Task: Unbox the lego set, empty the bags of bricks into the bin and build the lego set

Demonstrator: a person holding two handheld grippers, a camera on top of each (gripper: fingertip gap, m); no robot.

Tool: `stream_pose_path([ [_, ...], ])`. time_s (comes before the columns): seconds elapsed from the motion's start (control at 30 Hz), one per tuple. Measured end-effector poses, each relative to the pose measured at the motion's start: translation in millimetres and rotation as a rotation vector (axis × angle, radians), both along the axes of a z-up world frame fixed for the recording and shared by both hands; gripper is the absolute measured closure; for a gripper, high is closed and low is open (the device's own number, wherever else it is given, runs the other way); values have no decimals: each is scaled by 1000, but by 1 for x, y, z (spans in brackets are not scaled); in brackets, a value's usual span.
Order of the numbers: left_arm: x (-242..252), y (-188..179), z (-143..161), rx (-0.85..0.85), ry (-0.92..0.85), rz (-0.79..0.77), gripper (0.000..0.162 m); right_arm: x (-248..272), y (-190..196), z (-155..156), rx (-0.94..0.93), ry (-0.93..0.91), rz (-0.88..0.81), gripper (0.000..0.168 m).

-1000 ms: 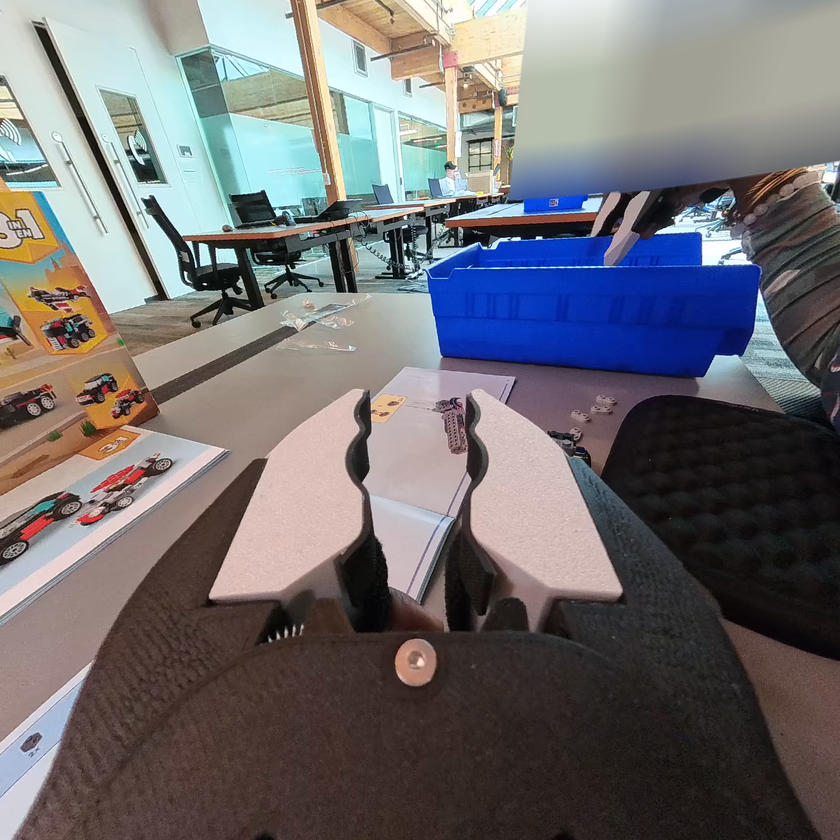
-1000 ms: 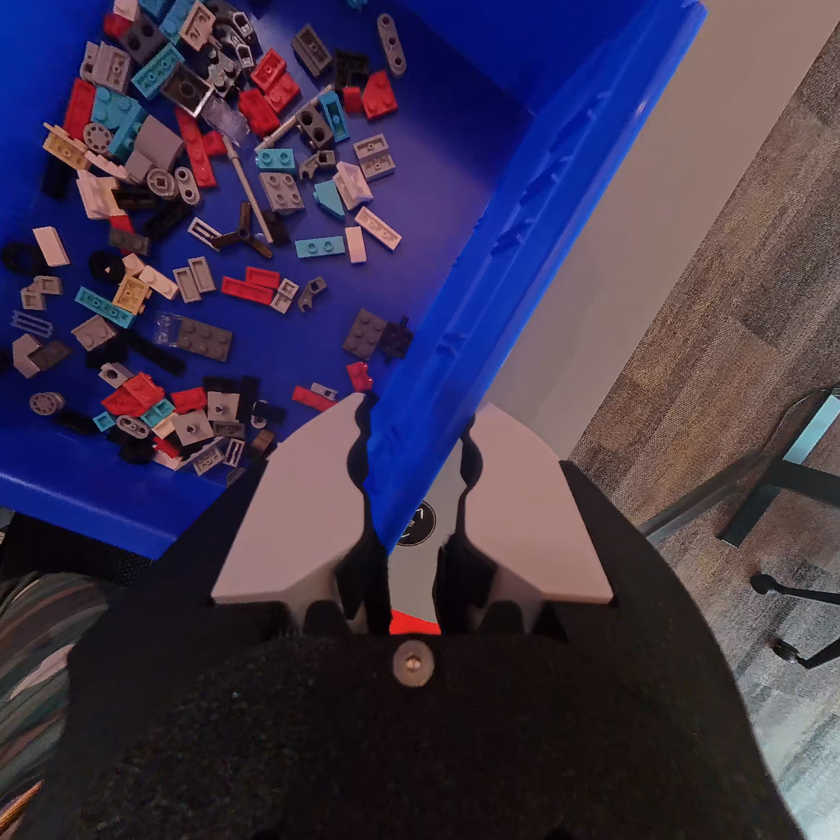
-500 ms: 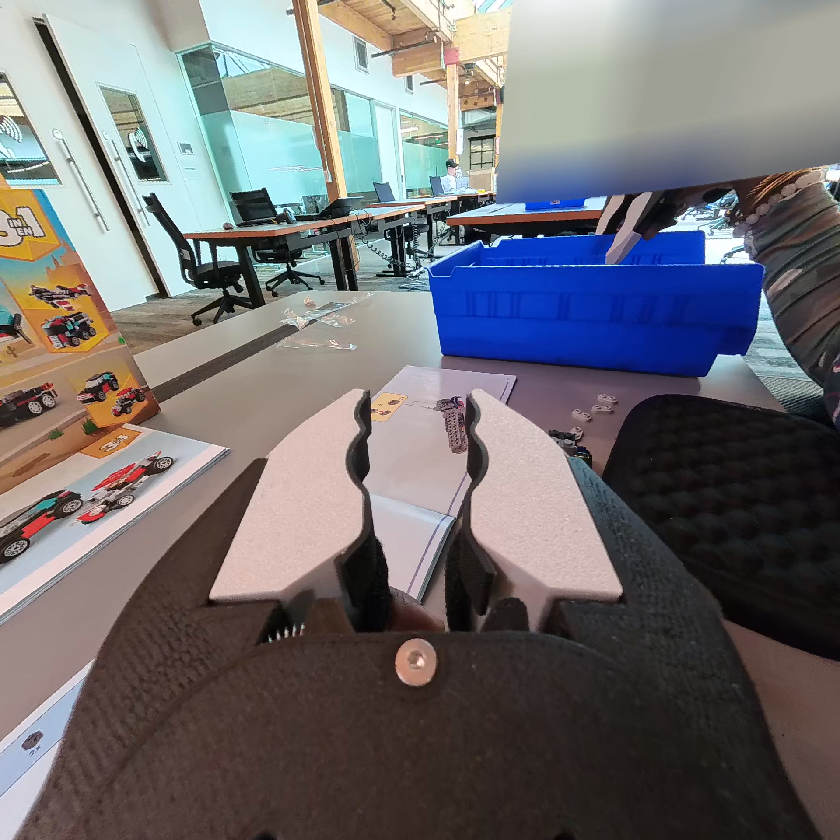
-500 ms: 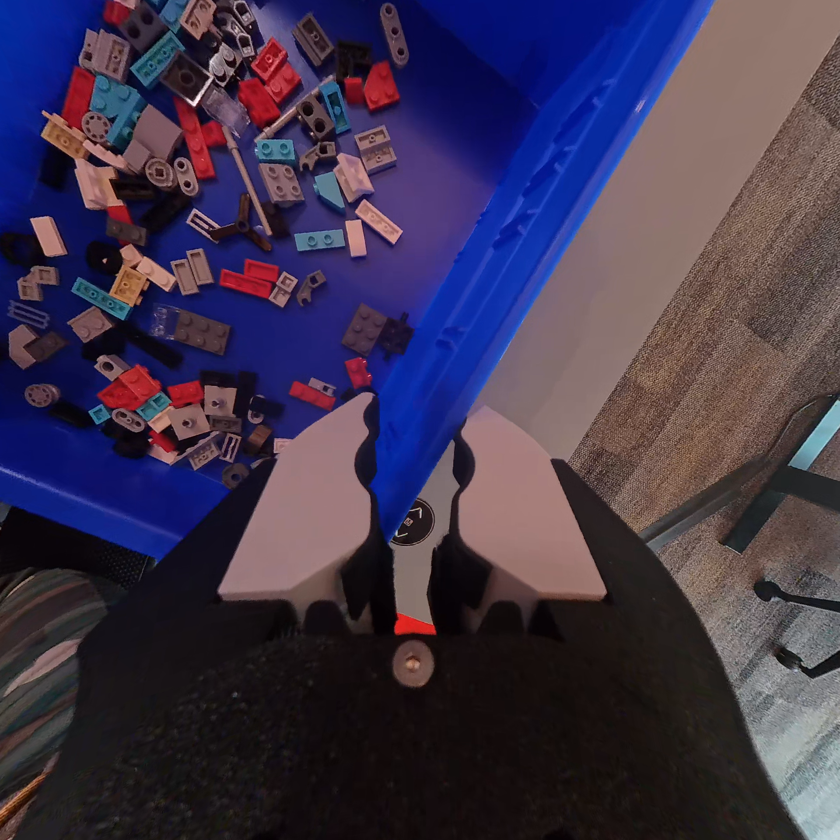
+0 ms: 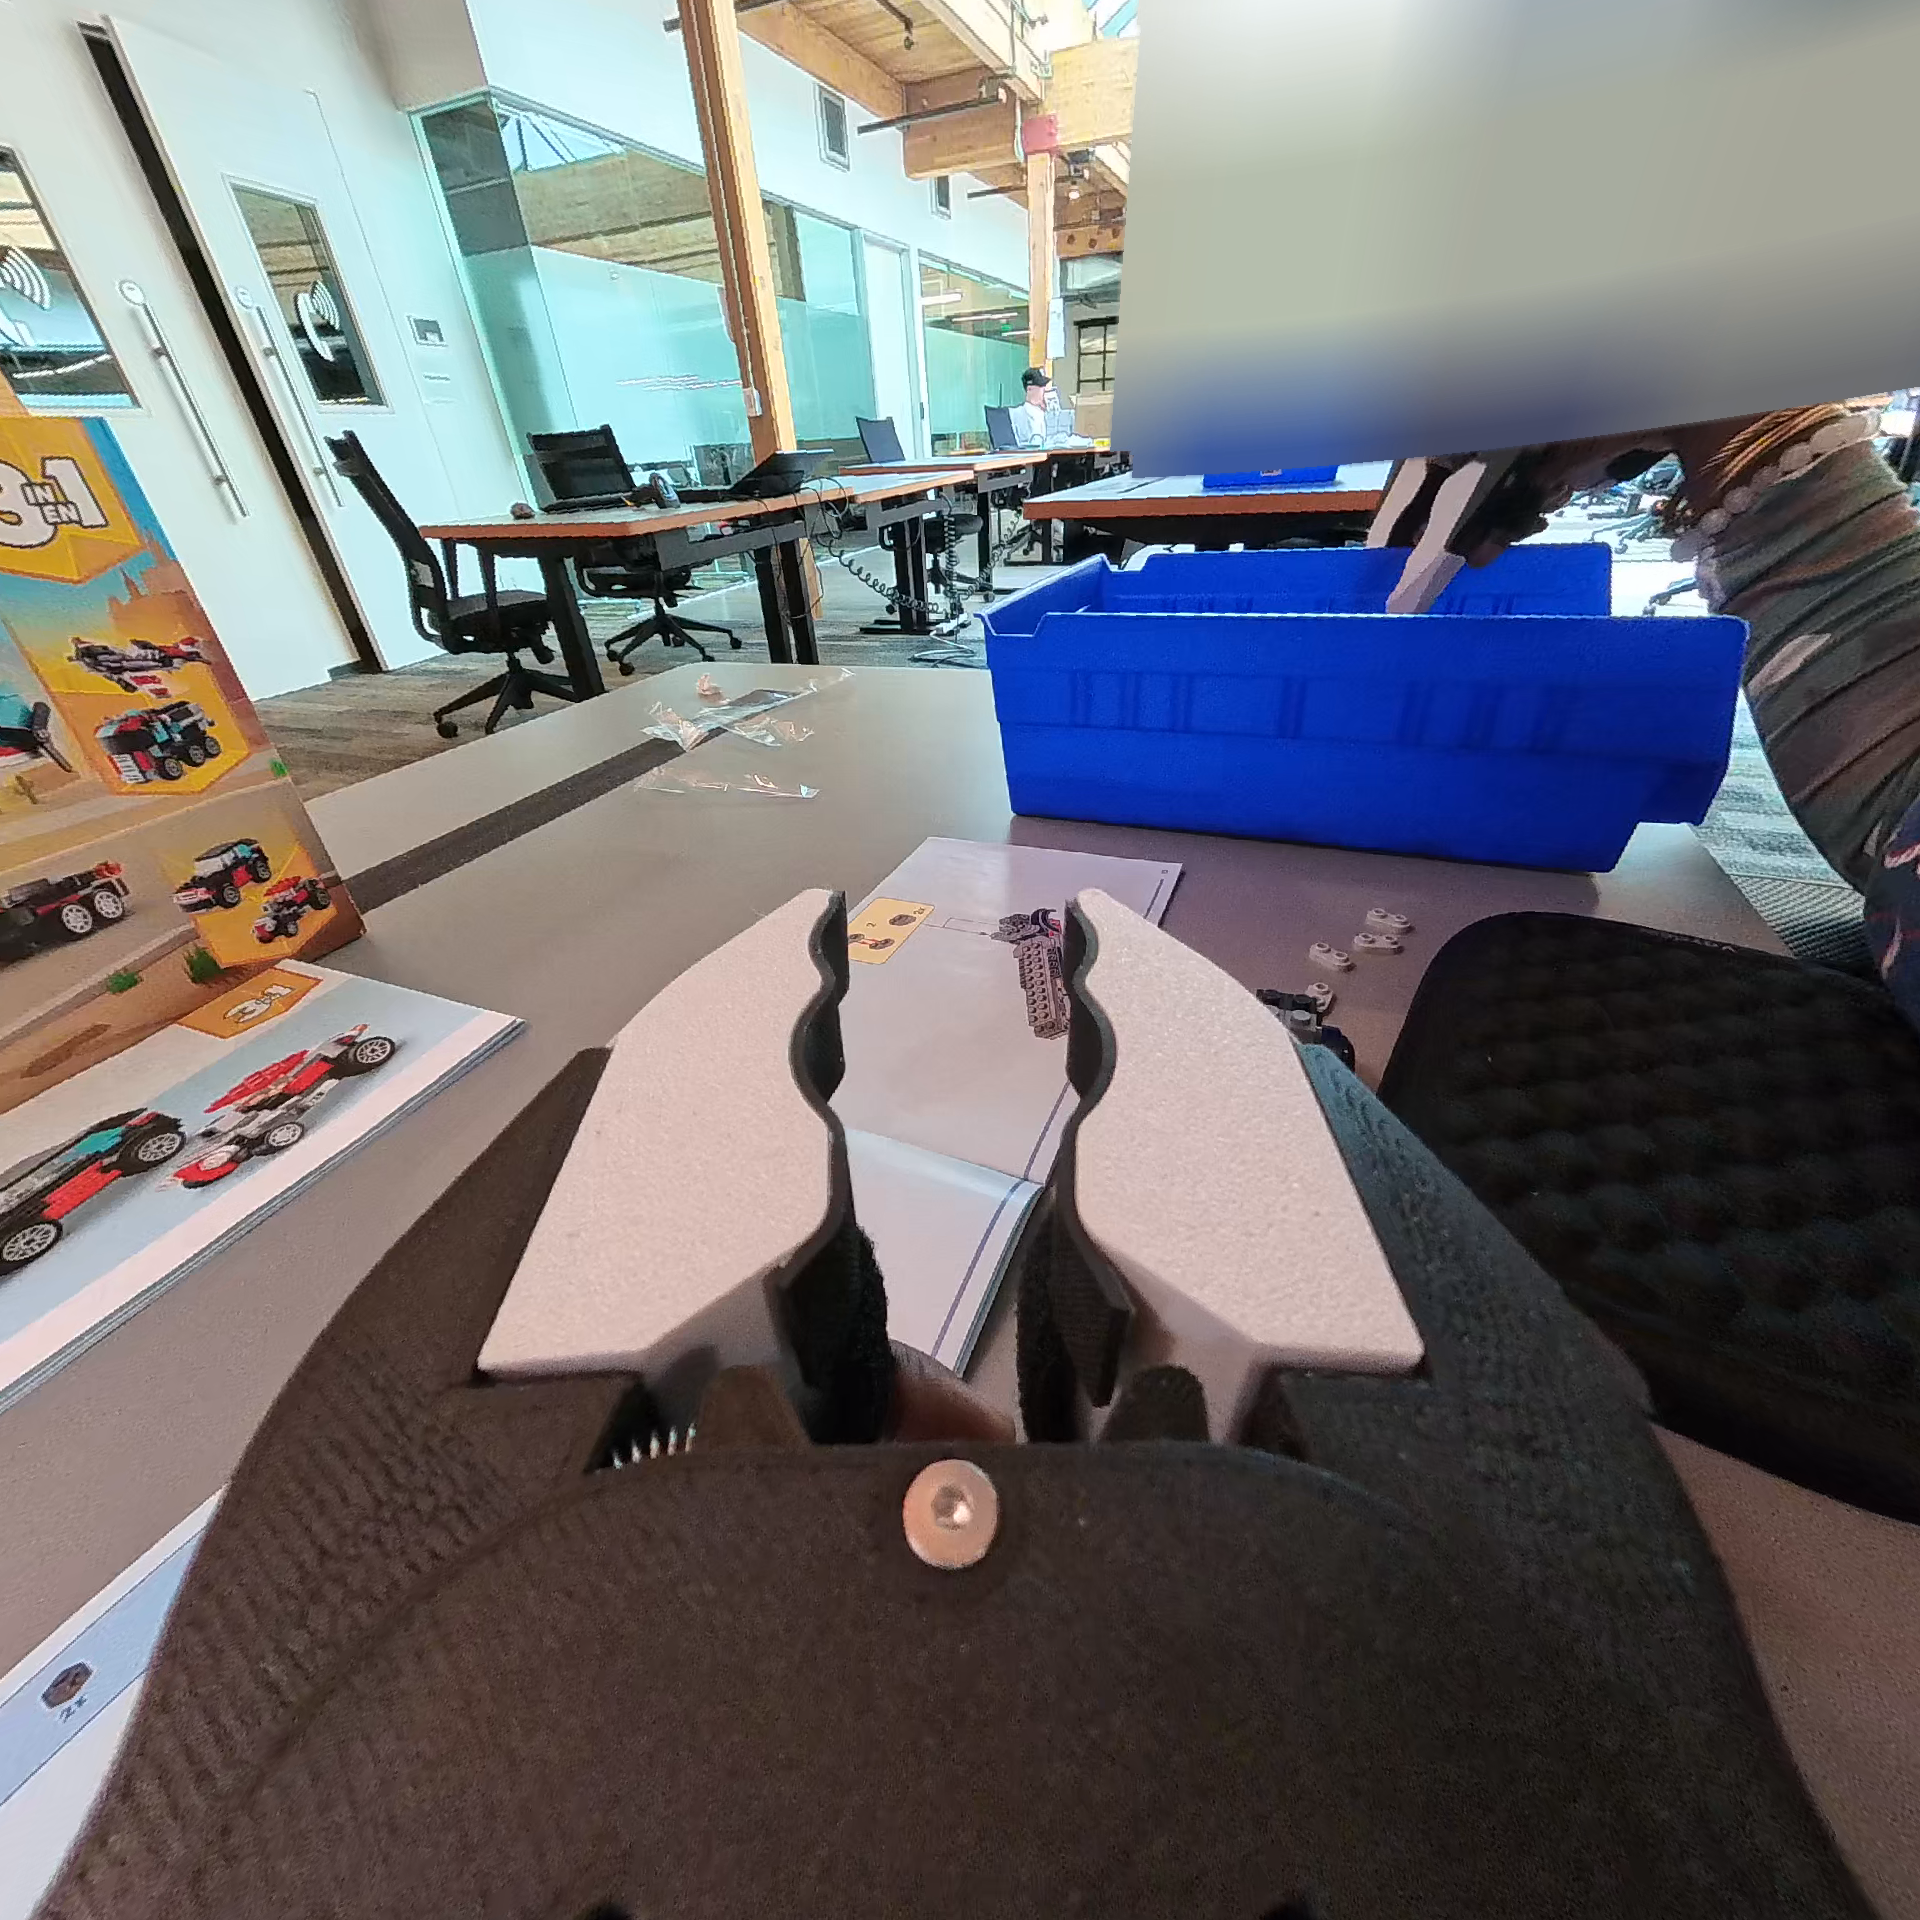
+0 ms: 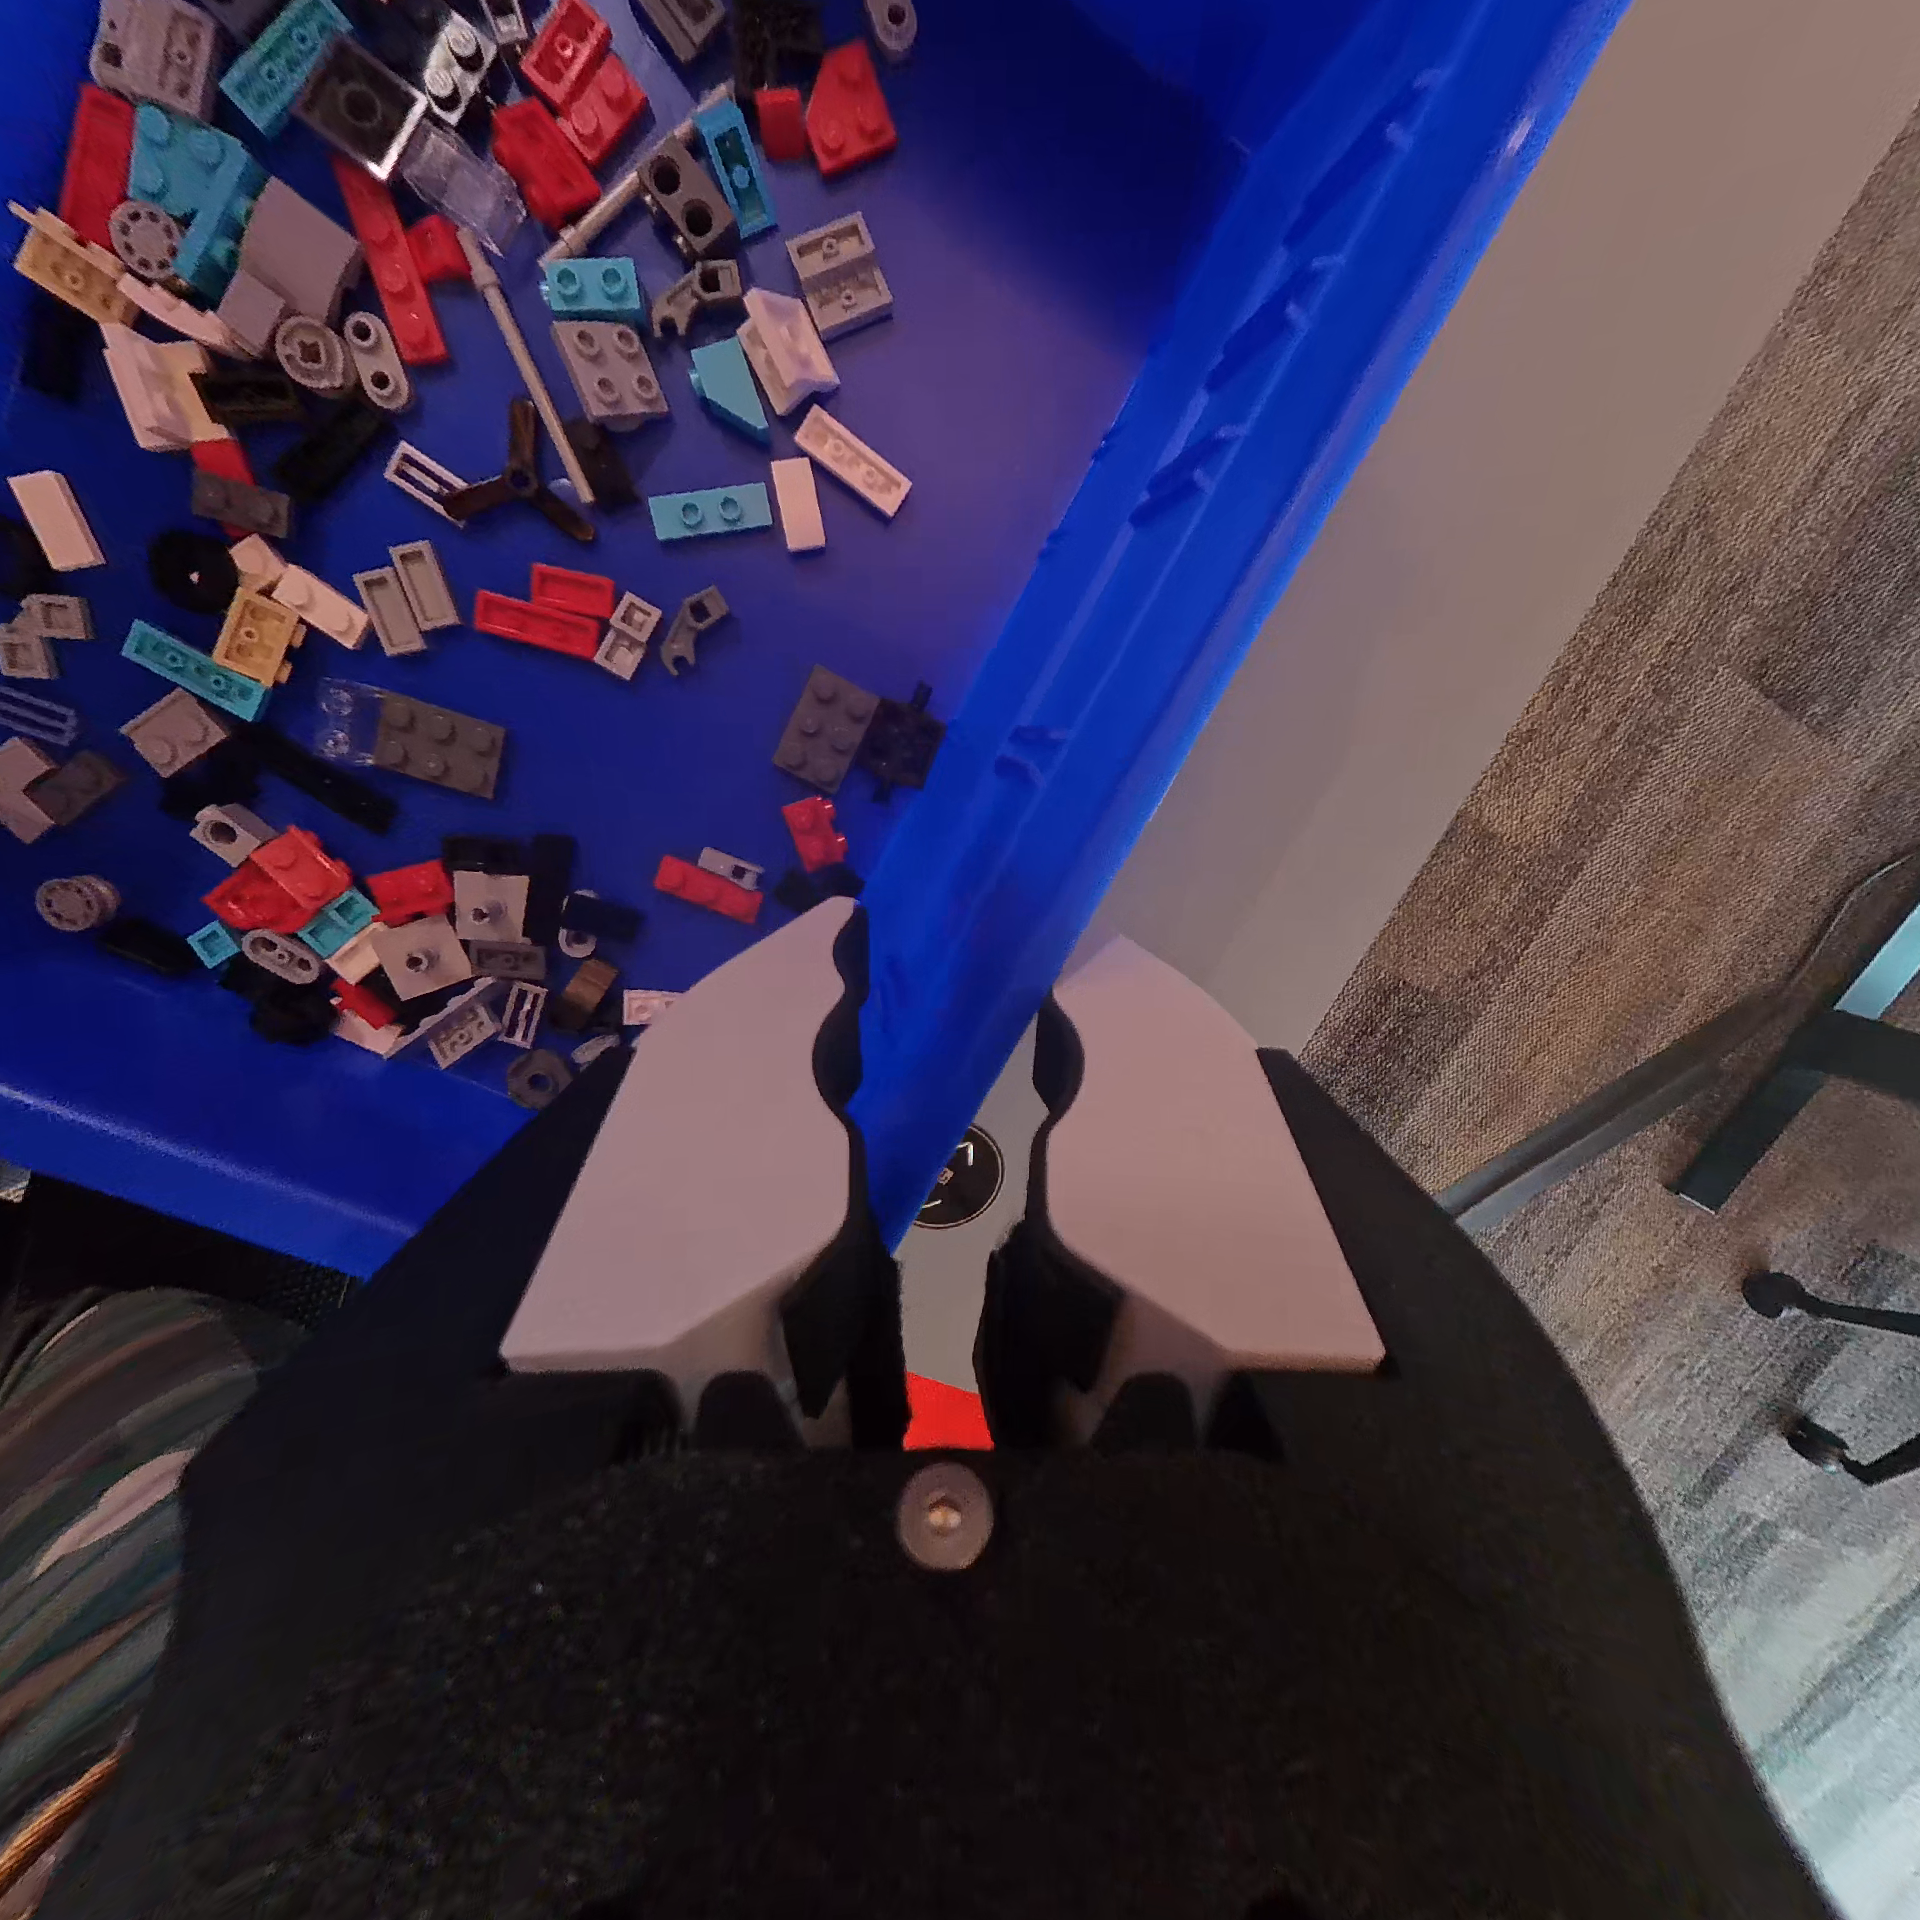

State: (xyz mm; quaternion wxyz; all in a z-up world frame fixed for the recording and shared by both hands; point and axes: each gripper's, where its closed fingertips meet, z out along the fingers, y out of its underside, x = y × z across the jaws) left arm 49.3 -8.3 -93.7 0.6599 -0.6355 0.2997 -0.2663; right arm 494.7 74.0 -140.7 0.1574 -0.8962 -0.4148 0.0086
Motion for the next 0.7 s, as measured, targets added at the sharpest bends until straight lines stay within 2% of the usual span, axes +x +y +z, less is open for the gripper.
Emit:
stream_pose_path([
  [0.2, 0, 0, 0, -3, -3, -2, 123, 8, 4, -5, -10, -45, -22, 147],
  [0.33, 0, -1, 0, 6, 4, -3, 122, 37, 18, -1, 3, 11, -275, 160],
  [0.47, 3, -1, -2, 0, 23, -6, 123, 6, -6, -3, -89, 92, -78, 160],
  [0.6, 1, -1, 0, 4, 9, -3, 123, 8, 11, -3, -68, 85, -176, 165],
  [0.7, 1, 0, -1, 0, 9, 1, 122, -9, -7, -3, -99, 98, -21, 162],
])
